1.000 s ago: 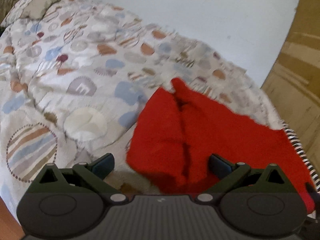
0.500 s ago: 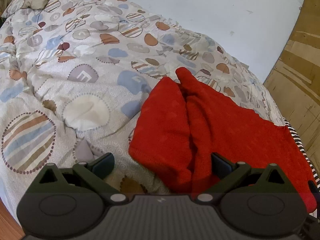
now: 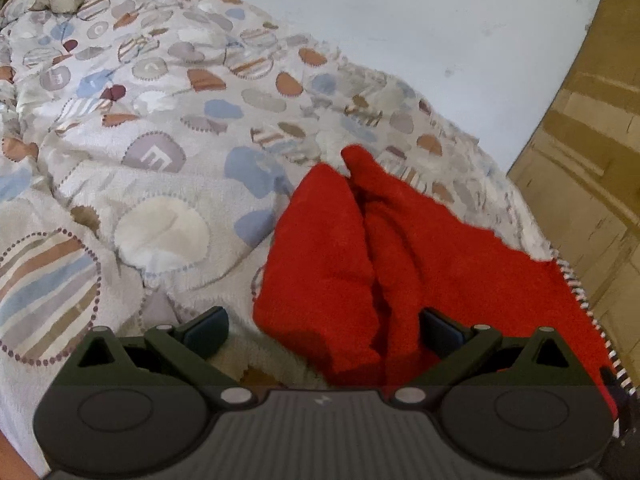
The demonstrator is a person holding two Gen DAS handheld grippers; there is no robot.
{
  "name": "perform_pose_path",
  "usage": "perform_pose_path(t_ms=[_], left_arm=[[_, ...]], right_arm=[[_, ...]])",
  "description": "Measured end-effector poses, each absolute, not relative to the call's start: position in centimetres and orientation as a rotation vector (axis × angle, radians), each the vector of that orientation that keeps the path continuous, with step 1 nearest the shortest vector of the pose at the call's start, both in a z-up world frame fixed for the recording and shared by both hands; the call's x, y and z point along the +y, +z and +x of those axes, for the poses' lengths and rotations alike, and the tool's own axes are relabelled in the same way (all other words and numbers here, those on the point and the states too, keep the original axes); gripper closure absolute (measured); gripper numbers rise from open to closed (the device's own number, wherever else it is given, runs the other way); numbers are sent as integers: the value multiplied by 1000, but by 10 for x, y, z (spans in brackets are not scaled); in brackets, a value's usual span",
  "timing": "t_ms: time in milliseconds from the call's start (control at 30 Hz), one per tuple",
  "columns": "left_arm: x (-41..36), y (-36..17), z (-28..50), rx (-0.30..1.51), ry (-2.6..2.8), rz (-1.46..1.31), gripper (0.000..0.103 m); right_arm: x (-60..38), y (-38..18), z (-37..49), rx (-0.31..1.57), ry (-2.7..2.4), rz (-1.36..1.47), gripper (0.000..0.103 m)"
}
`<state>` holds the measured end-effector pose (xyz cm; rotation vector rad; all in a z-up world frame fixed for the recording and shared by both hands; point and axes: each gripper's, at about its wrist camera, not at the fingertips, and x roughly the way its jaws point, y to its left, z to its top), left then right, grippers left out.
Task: Fold small clothes
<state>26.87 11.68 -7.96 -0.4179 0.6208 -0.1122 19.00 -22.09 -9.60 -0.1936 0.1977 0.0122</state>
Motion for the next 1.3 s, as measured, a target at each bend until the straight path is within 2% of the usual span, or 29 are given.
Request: perform_pose_path(t_ms=[200, 300, 467, 633, 700, 733, 800, 833, 1033, 1300], left_arm=[[108, -81, 272, 594, -135, -366, 1], [104, -82, 273, 598, -110, -329, 12], [122, -83, 267, 574, -99, -442, 42], [128, -86, 266, 562, -108, -468, 44], [126, -83, 265, 556, -106, -463, 53], [124, -81, 264, 552, -111, -455, 63], [117, -76, 261, 540, -100, -406, 74], [114, -73, 260, 536, -96, -383, 89], [107, -55, 258, 478, -119, -361, 92], [112, -43, 268, 520, -139, -412, 92]], right_arm=[[-221, -96, 190, 198, 12, -194, 1], [-221, -96, 190, 198, 12, -195, 1], [-221, -96, 190, 197, 11, -195, 0], [-221, -96, 190, 196, 10, -195, 1], [-221, -96, 190, 197, 10, -195, 1], [-222, -96, 190, 196, 10, -195, 1], [-221, -96, 189, 196, 10, -196, 0], [-222, -96, 189, 196, 10, -196, 0], [-222, -96, 190, 201, 13, -194, 1], [-240, -74, 203, 317, 106, -122, 0]])
